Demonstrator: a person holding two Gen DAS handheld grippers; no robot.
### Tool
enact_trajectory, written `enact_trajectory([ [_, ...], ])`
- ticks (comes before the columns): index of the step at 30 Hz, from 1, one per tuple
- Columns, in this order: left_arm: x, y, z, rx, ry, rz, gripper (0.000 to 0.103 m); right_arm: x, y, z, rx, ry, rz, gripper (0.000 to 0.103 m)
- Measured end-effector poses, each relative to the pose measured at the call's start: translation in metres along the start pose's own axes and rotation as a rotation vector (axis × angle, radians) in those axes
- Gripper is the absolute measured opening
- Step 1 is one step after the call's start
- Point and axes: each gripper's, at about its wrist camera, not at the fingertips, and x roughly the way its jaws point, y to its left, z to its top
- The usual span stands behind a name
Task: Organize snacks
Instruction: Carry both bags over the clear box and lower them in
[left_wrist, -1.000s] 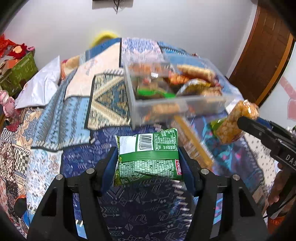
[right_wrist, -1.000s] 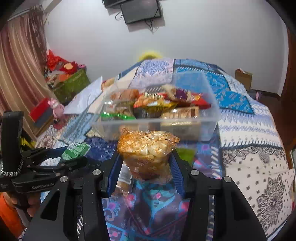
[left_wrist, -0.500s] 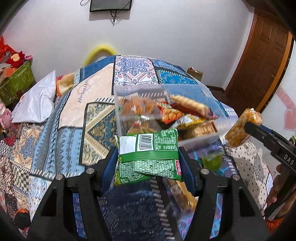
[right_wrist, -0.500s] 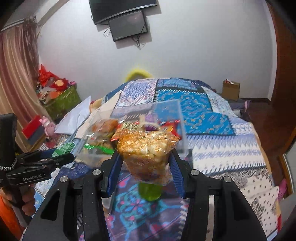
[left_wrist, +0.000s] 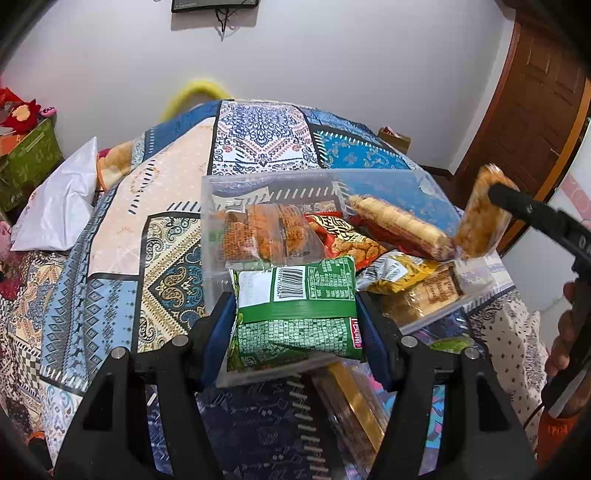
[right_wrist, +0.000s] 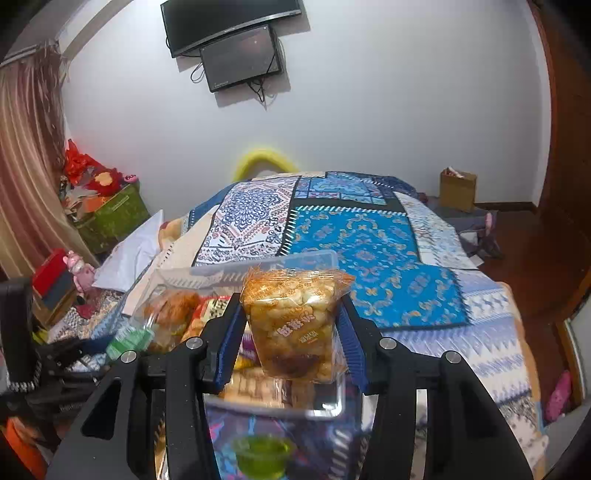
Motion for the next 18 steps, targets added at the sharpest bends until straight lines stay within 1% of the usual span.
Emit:
enact_trajectory([
  [5, 0.016, -0.002, 0.001, 0.016, -0.002, 0.029, 0.064, 0.019, 0.003, 0.008, -0.001, 0.000, -0.006, 0.044],
  [7, 0.019, -0.004, 0.002, 0.031, -0.007, 0.050, 0.064, 0.028, 0.004, 0.011, -0.006, 0.012, -0.008, 0.044],
  [11, 0.022, -0.010, 0.000, 0.075, -0.016, 0.081, 0.067, 0.045, 0.006, 0.012, -0.015, 0.063, -0.003, 0.044],
  [13, 0.023, -0.011, -0.001, 0.095, -0.021, 0.089, 0.070, 0.054, 0.008, 0.010, -0.029, 0.093, -0.022, 0.044],
  [15, 0.022, -0.012, -0.002, 0.108, -0.020, 0.085, 0.072, 0.058, 0.009, 0.009, -0.037, 0.122, -0.024, 0.044],
  [17, 0.021, -0.012, -0.003, 0.107, -0.015, 0.072, 0.075, 0.056, 0.010, 0.008, -0.041, 0.134, -0.026, 0.045],
  [18, 0.021, -0.012, -0.002, 0.104, -0.012, 0.069, 0.075, 0.056, 0.009, 0.008, -0.042, 0.138, -0.023, 0.048],
])
